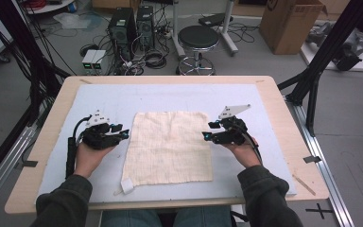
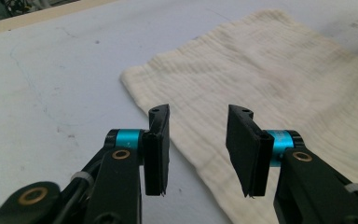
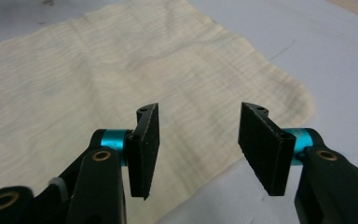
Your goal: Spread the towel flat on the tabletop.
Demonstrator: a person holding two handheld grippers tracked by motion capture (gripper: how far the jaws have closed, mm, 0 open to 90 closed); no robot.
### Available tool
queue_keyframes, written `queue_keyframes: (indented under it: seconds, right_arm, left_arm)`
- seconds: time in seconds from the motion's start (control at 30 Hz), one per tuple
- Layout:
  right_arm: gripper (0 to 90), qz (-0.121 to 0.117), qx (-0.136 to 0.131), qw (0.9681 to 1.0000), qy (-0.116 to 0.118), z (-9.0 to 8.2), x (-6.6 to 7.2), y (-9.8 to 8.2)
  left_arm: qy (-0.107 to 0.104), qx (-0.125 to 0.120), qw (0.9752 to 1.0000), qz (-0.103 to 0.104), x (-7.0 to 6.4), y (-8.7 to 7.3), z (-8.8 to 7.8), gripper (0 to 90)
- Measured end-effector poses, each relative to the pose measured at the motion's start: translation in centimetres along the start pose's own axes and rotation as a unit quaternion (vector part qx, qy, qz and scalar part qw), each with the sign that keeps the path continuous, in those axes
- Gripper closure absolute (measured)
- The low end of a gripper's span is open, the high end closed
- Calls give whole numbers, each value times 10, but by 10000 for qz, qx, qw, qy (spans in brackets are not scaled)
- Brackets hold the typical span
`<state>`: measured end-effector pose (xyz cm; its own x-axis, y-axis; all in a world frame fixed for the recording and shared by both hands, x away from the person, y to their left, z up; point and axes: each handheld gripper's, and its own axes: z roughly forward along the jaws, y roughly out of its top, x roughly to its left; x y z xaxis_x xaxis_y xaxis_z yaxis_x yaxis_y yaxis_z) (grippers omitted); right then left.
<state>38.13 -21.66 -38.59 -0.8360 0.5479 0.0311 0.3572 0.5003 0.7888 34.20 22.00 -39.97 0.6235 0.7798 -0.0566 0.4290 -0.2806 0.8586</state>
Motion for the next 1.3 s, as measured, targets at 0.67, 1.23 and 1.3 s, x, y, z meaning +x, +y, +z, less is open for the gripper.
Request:
queue_keyframes:
  seconds: [0.67,1.23,1.3]
  right_arm:
    - [439,-364,160,9965,736,-7,48,-47]
    - [536,-559,651,9906,1062,-1,67,-67]
    - [555,-635,741,9898,1040,2,68,-68]
  left_arm:
    - [-595,91,9971,471,-43,-48,-33,490]
    - [-1255,803,9849,882,-61,-65,-24,552]
    - [-1310,910,9828,934,-62,-67,-22,574]
